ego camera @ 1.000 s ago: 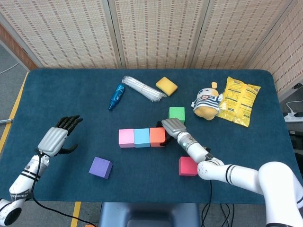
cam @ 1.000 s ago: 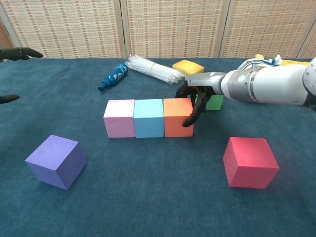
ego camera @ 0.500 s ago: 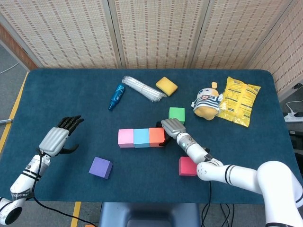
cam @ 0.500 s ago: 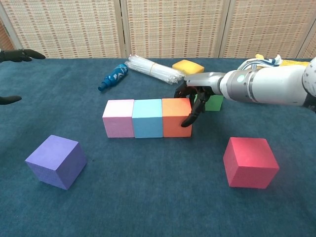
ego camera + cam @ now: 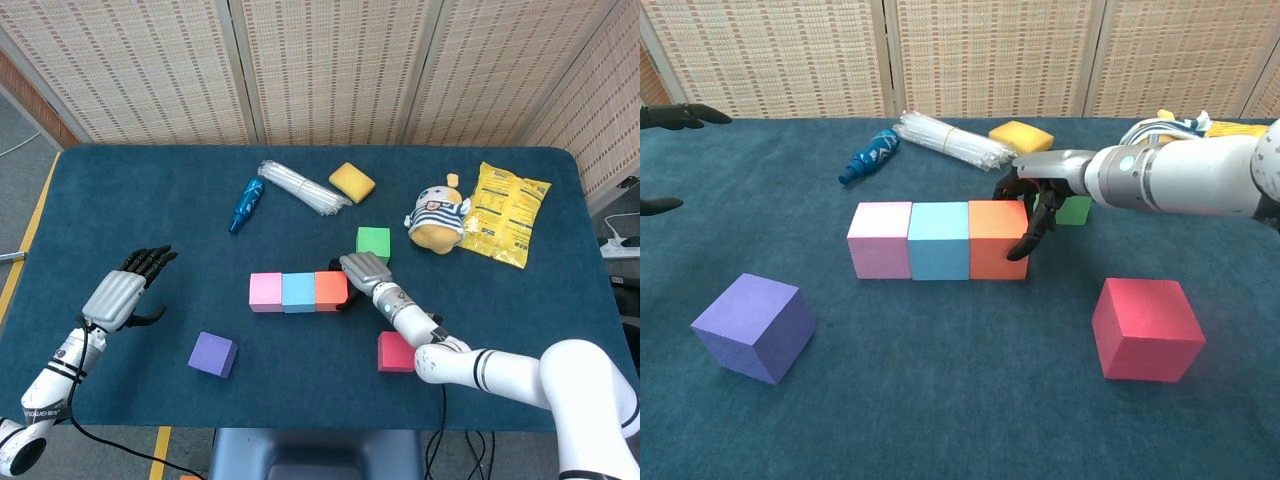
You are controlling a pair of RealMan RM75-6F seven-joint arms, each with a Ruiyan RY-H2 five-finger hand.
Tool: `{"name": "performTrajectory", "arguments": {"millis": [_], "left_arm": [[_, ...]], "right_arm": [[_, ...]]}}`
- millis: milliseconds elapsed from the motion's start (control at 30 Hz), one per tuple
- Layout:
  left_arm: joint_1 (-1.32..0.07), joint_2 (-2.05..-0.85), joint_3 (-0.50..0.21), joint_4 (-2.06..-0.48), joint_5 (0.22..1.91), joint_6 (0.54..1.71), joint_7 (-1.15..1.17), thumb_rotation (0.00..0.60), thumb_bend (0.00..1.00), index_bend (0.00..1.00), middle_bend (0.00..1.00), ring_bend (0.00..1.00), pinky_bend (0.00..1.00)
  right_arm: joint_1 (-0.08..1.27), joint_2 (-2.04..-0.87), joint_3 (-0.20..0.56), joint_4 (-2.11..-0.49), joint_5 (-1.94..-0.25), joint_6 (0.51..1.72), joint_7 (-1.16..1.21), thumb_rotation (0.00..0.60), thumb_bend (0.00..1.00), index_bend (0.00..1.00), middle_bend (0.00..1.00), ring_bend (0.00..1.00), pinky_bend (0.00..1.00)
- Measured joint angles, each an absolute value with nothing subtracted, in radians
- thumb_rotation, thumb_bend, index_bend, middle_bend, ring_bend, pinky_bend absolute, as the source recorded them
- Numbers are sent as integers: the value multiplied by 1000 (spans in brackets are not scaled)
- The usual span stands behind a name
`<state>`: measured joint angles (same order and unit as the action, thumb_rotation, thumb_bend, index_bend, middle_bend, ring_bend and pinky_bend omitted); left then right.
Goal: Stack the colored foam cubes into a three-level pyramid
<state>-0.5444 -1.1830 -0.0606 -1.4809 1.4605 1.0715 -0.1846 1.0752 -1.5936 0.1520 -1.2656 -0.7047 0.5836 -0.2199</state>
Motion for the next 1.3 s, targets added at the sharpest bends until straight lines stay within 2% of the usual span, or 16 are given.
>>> {"name": "performTrajectory", "arguments": {"millis": [900,1000,1033,1200,1300], "left_arm": [[-540,-1186,-61,-1468,1466,1072,-206,600,352,3,0,0,58],[-540,-1185,-60,-1467,1468,1070,-207,600,353,1,0,0,58],[-540,-1185,-59,-1467,1468,1070,-207,600,354,0,0,0,58],[-540,-1184,-60,-1469,1471,1073,-206,600,352,0,0,0,57],[-542,-1184,-60,-1472,1473,1072,-203,600,353,0,0,0,57]], "right_arm": [[1095,-1615,158,-1270,-674,604,-225,600,237,469,459,470,622],[1097,-1615,153,-1271,-665,604,-232,600,237,403,457,427,581],[1098,-1614,151,-1273,-662,602,-234,600,236,345,439,389,550],[1103,-1595,139,-1299,-648,586,-243,600,236,76,289,238,384],[1104,-1581,133,-1321,-644,587,-246,600,236,6,226,192,353]]}}
